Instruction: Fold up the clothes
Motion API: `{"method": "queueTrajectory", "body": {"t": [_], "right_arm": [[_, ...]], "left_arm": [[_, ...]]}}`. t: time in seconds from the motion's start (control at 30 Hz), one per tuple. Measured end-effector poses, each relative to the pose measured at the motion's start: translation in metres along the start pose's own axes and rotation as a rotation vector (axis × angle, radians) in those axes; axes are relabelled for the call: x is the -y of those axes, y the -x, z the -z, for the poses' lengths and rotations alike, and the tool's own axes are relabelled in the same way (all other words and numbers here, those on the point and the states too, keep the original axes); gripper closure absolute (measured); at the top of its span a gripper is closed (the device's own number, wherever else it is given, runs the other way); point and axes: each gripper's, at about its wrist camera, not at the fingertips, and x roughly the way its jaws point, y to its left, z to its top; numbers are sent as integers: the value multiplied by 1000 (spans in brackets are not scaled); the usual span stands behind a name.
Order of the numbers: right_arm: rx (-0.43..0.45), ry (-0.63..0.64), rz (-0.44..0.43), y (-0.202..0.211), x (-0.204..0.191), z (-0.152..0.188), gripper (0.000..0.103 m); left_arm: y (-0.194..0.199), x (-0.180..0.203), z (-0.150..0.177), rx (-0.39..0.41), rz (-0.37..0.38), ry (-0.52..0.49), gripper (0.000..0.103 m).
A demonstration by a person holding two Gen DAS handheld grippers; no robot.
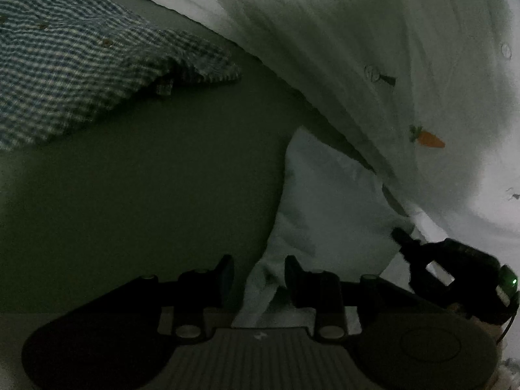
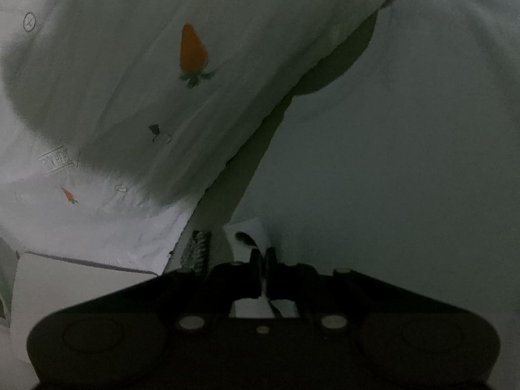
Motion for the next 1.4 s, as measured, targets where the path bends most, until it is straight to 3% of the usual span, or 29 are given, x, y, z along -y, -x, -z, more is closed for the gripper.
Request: {"method": "queueTrajectory", "body": {"t": [0.2, 0.33, 0.43, 0.53, 0.57, 0.6, 0.7, 0.83, 1.07, 1.4], "right_arm": [[4, 101, 27, 11, 15, -38, 101], [54, 233, 133, 29, 20, -55, 101], [24, 253, 226, 31, 35, -59, 100], [16, 118, 185, 45, 56, -54, 89], [12, 68, 154, 52, 61, -49, 71], [0, 26, 113, 59, 63, -41, 58], [-71, -87, -24, 75, 63, -8, 59], [-221, -174, -175, 77, 47, 68, 59], [-318, -166, -168, 77, 27, 185, 60], [-293, -230, -90, 107, 37, 262, 62]], "left_arm": [[-9, 27, 23, -10, -103, -26, 67], [-13, 42, 35, -29, -113, -60, 67], [-13, 51, 46, -63, -137, -103, 66], [-6, 51, 55, -91, -162, -120, 66], [0, 48, 59, -98, -165, -123, 66], [4, 45, 60, -106, -165, -125, 66], [24, 29, 70, -129, -161, -121, 66], [53, 4, 91, -162, -126, -101, 65], [89, -39, 127, -221, -130, -115, 65], [112, -66, 146, -262, -26, -154, 65]]}}
